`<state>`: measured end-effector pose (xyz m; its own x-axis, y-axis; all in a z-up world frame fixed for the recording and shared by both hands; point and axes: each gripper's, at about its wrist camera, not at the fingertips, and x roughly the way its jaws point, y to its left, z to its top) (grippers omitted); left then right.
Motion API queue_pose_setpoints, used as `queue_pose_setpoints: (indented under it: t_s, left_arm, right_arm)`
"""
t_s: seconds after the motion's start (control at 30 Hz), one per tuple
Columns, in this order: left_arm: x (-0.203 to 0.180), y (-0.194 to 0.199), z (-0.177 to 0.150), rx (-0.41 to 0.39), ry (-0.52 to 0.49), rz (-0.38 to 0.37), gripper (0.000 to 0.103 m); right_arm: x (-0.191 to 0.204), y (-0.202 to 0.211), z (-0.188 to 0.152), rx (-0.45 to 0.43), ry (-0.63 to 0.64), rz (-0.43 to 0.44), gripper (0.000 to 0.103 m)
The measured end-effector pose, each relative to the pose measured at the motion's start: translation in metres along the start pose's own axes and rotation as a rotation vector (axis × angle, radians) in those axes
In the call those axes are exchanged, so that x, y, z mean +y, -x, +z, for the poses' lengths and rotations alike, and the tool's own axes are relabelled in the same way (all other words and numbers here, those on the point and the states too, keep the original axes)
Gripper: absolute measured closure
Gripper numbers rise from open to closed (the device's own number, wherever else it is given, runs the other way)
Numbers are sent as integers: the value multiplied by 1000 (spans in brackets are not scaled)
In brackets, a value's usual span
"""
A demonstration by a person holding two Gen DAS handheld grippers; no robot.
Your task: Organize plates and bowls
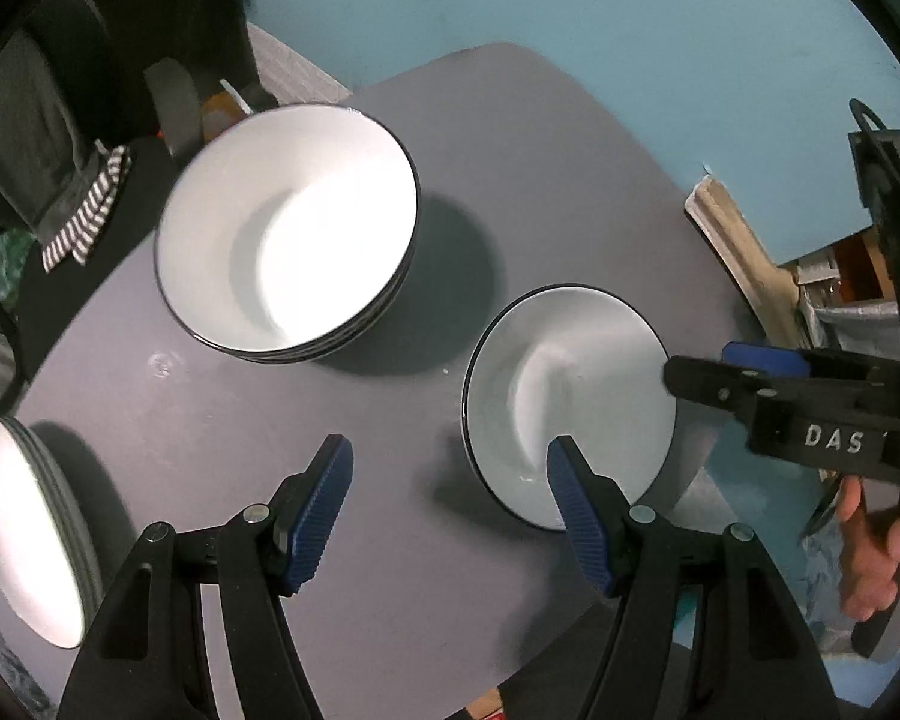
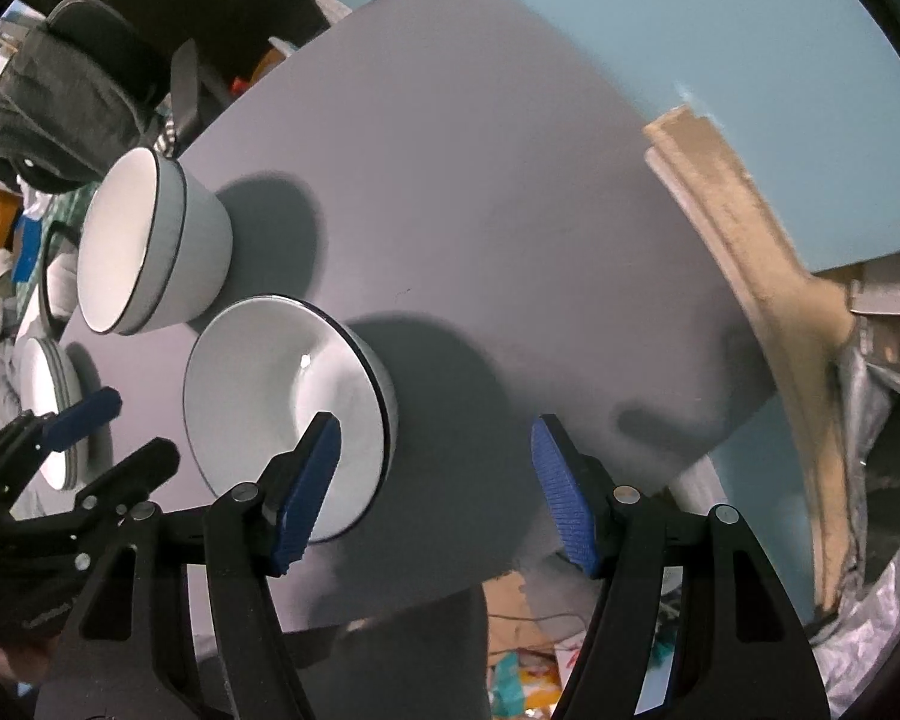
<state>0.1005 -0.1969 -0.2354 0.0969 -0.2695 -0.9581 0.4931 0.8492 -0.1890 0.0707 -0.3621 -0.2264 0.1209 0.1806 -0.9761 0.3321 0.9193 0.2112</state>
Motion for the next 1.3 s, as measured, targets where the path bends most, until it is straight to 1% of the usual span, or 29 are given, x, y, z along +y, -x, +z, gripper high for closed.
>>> queue_pose_setpoints:
  t_s: [0.17, 0.23, 0.4, 0.5, 0.6, 0.67, 0.73, 0.77, 0.87, 0.9, 0.97, 1.0, 1.03, 1.07, 1.13, 1.2, 1.3]
  left_arm:
    - [3, -17, 1, 19, 36, 4, 34]
    - [2, -21, 1, 22, 34, 10, 34]
    - [-3, -32, 2, 30, 37, 9, 34]
    - [-4, -40, 4, 51, 40, 19, 35]
    - [-4, -43, 5, 57, 50, 13, 37]
    - [-4, -45, 6, 60, 53, 12, 39]
    - [-3, -49, 7, 70, 58, 12, 44]
    - [-2, -51, 7, 77, 64, 10, 45]
    - [1, -54, 9, 85, 79, 0, 49]
    - [2, -54, 10, 90, 86, -2, 53]
    - [7, -53, 12, 95, 104, -20, 55]
    - [14, -52, 11, 94, 109, -22, 57]
    - [16, -51, 12, 93, 111, -20, 61]
    - [17, -51, 12, 96, 111, -20, 64]
    - [20, -52, 12, 107, 115, -27, 73]
    - [21, -53, 13, 118, 118, -45, 79]
    - [22, -55, 14, 137, 107, -72, 87]
  right_arm:
    - [3, -17, 1, 14, 14, 13, 36]
    - [2, -24, 2, 22, 15, 24, 36]
    - [-1, -36, 3, 40, 37, 14, 37]
    - [1, -42, 5, 50, 44, 9, 37]
    - [1, -45, 5, 59, 49, 12, 38]
    - [3, -46, 8, 65, 48, 12, 41]
    - [2, -44, 7, 72, 49, 15, 48]
    - [0, -43, 6, 78, 49, 18, 50]
    - [1, -43, 8, 86, 55, 20, 59]
    - [1, -42, 10, 88, 57, 23, 65]
    - [4, -41, 12, 98, 59, 21, 68]
    - [5, -41, 13, 97, 61, 20, 72]
    - [4, -42, 10, 98, 64, 22, 76]
    - [5, -41, 13, 102, 66, 27, 78]
    - [9, -39, 19, 107, 69, 30, 82]
    - [13, -38, 18, 108, 85, 32, 88]
    - [19, -37, 19, 113, 97, 22, 89]
